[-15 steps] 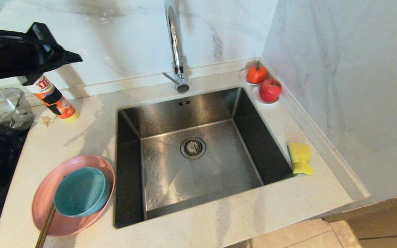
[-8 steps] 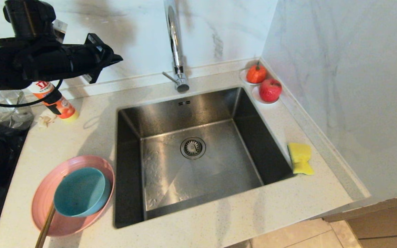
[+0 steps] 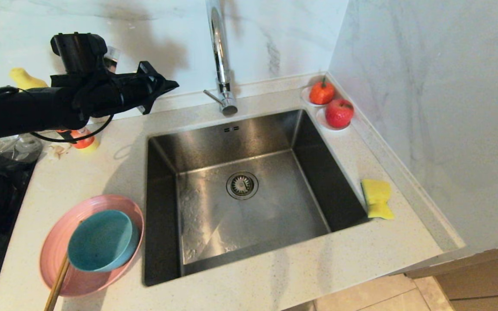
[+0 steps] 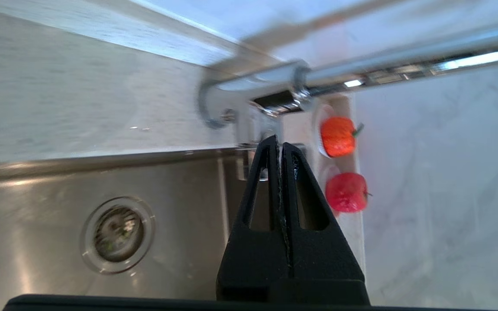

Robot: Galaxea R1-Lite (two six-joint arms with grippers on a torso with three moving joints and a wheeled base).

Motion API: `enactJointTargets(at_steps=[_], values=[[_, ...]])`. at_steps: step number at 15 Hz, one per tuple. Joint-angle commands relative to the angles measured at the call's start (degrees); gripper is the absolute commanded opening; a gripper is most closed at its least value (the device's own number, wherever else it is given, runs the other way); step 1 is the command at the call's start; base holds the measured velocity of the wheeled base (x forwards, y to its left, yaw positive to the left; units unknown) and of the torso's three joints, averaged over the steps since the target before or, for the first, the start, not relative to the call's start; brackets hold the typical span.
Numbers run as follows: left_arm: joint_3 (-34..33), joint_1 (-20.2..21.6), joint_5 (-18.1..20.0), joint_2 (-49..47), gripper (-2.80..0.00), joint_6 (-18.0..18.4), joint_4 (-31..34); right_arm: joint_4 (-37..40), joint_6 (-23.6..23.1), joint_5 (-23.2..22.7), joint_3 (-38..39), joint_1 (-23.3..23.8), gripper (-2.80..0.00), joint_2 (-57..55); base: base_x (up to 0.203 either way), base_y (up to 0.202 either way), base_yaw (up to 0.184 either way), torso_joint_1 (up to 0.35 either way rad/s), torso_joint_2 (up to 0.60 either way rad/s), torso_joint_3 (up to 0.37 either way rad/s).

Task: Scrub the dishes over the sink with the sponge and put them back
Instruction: Turn on the faucet

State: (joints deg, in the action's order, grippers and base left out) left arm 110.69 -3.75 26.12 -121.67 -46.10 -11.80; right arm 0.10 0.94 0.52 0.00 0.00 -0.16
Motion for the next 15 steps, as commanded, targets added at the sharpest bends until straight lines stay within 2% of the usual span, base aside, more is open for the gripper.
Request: enactJointTargets(at_steps=[1, 3, 5, 15], values=[[0.1, -0.7, 1.6, -1.4, -2.80, -0.2, -1.7, 0.0, 0.0, 0.0, 0.0, 0.0, -2.80, 0.0, 0.000, 0.000, 0.000, 0.000, 0.00, 0.000], [0.1, -1.0, 3.6, -2.2, -2.80, -0.3, -4.8, 0.0, 0.0, 0.0, 0.0, 0.0, -2.80, 0.0, 0.000, 0.000, 0.000, 0.000, 0.00, 0.000], [0.0, -1.7, 3.5, -3.5, -2.80, -0.3, -7.6, 0.0, 0.0, 0.0, 0.0, 0.0, -2.80, 0.0, 0.000, 0.000, 0.000, 0.000, 0.00, 0.000], [0.1, -4.0, 4.9, -6.4, -2.80, -0.2, -11.8, 0.0, 0.0, 0.0, 0.0, 0.0, -2.80, 0.0, 0.000, 0.000, 0.000, 0.000, 0.00, 0.000]])
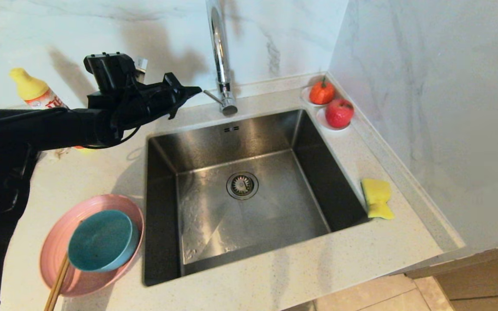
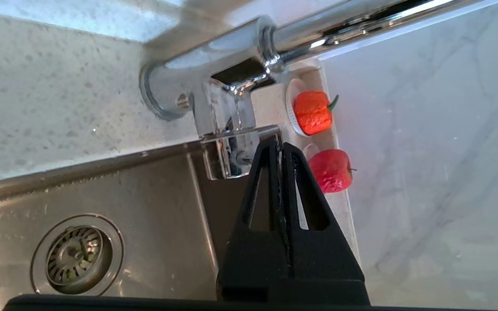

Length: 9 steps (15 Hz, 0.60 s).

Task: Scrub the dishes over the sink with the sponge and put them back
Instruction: Turn on the faucet

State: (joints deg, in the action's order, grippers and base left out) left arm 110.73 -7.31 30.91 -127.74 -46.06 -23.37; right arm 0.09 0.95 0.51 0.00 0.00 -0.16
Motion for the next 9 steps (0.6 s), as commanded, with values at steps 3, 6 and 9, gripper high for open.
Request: enactJointTargets(at_steps=[3, 6, 9], values=[[0.1, -0.8, 0.0, -1.1, -2.80, -0.2, -0.3, 0.0, 0.0, 0.0, 0.0, 0.0, -2.80, 0.0, 0.000, 0.000, 0.000, 0.000, 0.00, 0.000], [0.1, -0.8, 0.1, -1.7, -2.80, -0.3, -2.7, 0.0, 0.0, 0.0, 0.0, 0.0, -2.80, 0.0, 0.000, 0.000, 0.000, 0.000, 0.00, 0.000], [0.2, -0.8, 0.1, -2.1, -2.80, -0.3, -3.0, 0.0, 0.0, 0.0, 0.0, 0.0, -2.80, 0.0, 0.000, 0.000, 0.000, 0.000, 0.00, 0.000]])
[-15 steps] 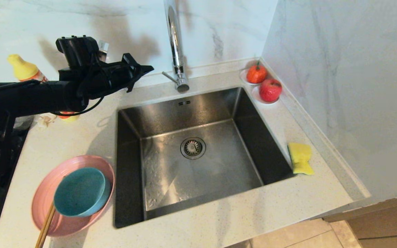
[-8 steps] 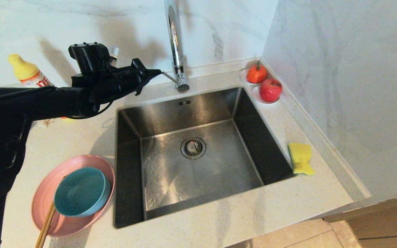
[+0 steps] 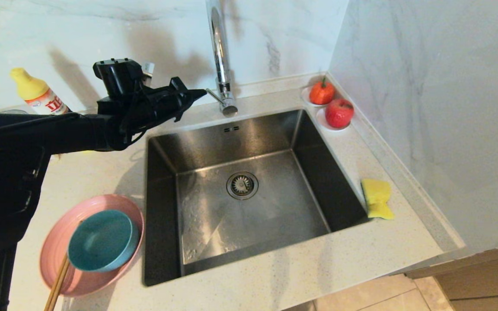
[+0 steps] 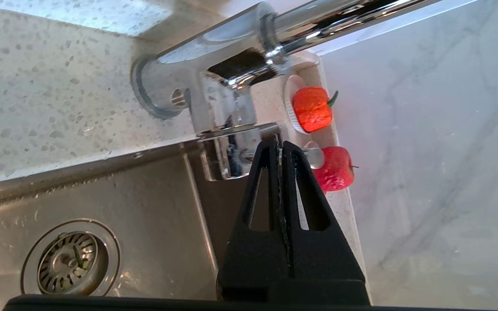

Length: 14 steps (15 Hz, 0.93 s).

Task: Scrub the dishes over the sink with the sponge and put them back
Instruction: Turn on the faucet

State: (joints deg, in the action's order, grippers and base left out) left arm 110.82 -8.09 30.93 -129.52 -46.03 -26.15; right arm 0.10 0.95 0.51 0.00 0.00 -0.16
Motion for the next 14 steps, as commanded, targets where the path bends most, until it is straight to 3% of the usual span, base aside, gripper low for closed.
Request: enactJointTargets(at_steps=[1, 14], values=[[0.3, 0.0, 0.1, -0.4, -2.80, -0.3, -0.5, 0.0, 0.0, 0.0, 0.0, 0.0, -2.80, 0.0, 0.000, 0.000, 0.000, 0.000, 0.00, 0.000], [0.3, -0.1, 0.1, -3.2, -2.80, -0.4, -12.2, 0.0, 0.0, 0.0, 0.0, 0.0, -2.80, 0.0, 0.000, 0.000, 0.000, 0.000, 0.00, 0.000]])
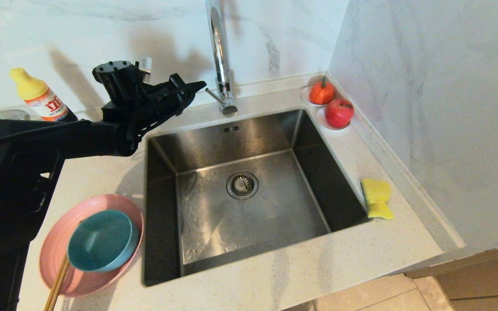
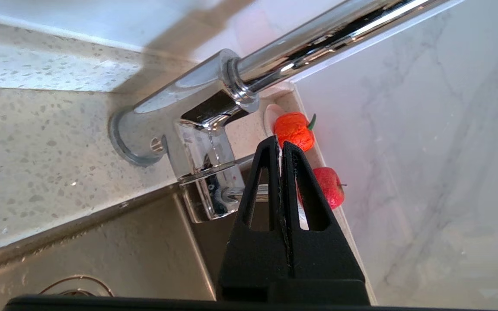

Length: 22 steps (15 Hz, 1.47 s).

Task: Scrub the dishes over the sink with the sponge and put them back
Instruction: Turn on the faucet

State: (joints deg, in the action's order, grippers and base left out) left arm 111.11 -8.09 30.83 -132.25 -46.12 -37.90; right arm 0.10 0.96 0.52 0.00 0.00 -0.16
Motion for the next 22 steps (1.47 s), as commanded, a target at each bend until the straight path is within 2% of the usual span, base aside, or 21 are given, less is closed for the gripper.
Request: enactJointTargets(at_steps=[1, 4, 17, 22], values=[[0.0, -0.1, 0.4, -0.6, -2.80, -0.4, -0.8, 0.0, 0.0, 0.0, 0.0, 0.0, -2.80, 0.0, 0.000, 0.000, 0.000, 0.000, 0.00, 0.000], [0.0, -0.9, 1.0, -0.5, -2.80, -2.9, -2.4, 0.0, 0.0, 0.0, 0.0, 0.0, -2.80, 0.0, 0.000, 0.000, 0.000, 0.000, 0.00, 0.000], [-0.1, -1.0, 3.7, 0.0, -2.80, -2.6, -2.8, 0.0, 0.0, 0.0, 0.0, 0.0, -2.80, 0.0, 0.000, 0.000, 0.000, 0.000, 0.00, 0.000], [-0.5, -1.8, 3.5, 0.6, -2.80, -2.5, -2.4, 0.0, 0.0, 0.0, 0.0, 0.0, -2.80, 0.0, 0.000, 0.000, 0.000, 0.000, 0.00, 0.000]])
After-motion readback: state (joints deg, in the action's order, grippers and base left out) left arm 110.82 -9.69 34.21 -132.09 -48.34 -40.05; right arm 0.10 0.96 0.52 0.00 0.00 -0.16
